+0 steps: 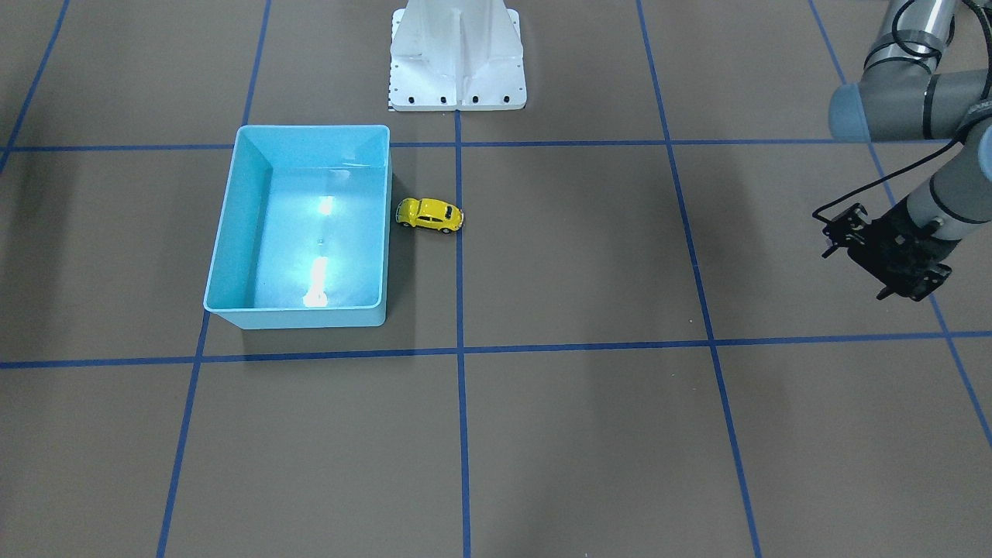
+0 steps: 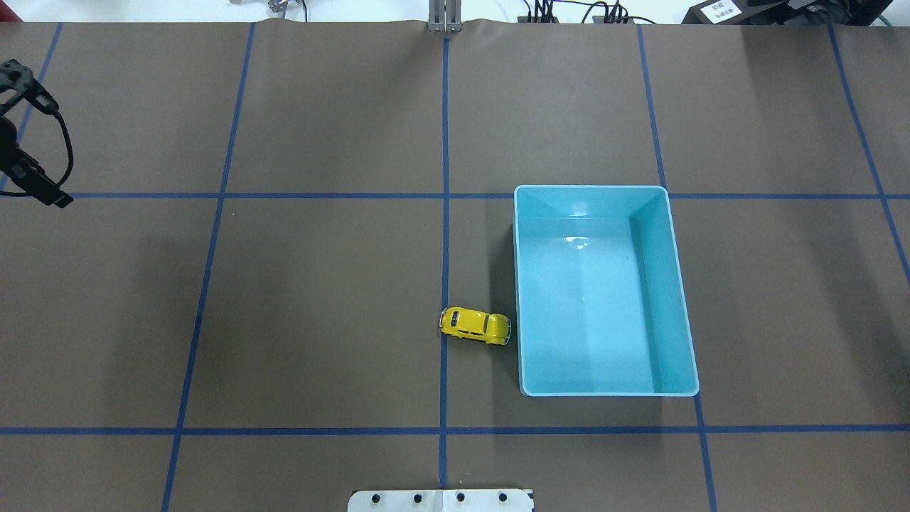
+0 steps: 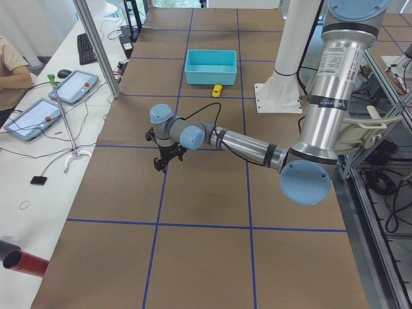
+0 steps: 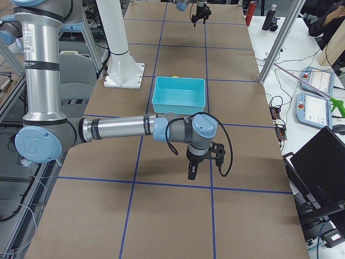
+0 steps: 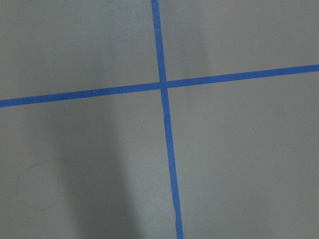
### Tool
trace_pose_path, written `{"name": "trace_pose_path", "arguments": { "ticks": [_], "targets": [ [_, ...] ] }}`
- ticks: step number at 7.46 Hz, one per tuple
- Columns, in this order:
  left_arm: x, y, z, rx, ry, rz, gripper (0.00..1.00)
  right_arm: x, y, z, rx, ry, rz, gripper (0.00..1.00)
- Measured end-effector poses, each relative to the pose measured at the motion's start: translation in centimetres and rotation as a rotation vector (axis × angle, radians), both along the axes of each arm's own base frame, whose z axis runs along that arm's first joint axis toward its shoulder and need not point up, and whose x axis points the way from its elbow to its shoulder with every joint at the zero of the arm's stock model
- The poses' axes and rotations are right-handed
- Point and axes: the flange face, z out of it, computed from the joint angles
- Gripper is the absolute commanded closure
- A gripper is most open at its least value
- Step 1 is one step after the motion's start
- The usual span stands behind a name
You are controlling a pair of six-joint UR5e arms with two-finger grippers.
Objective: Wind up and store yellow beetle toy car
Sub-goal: 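Reach the right gripper down over the car beside the bin while the left arm withdraws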
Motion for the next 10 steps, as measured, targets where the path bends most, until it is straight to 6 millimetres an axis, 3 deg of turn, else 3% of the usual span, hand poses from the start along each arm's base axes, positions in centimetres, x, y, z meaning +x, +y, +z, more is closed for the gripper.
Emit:
{"name": "trace_pose_path", "arguments": {
  "ticks": [2,4,5,7,8,10],
  "targets": [
    [-5.6,0.6,2.8,-0.119,0.033,-0.122,0.0,-1.5,-2.2,-2.7,0.023,-0.003,-0.025,0.0],
    [-12.7,3.8,7.0,-0.288,0.097,-0.265,0.0,-2.4,-3.1,-8.1,0.072,-0.008,-0.042,0.0],
    [-16.2,5.7,8.9,-0.336,0.111,-0.334,0.0,-3.7,-3.1,-11.9,0.136,-0.013,-0.065,0.0],
    [-20.9,10.1,11.2,-0.38,0.119,-0.428,0.0,-9.0,-2.2,-20.6,0.284,-0.04,-0.147,0.0],
    [-22.0,12.0,12.4,-0.374,0.106,-0.431,0.0,-12.5,-2.2,-26.3,0.376,-0.067,-0.196,0.0],
    [-22.8,13.2,14.5,-0.35,0.068,-0.396,0.0,-20.8,-1.1,-36.3,0.55,-0.126,-0.331,0.0]
  ]
}}
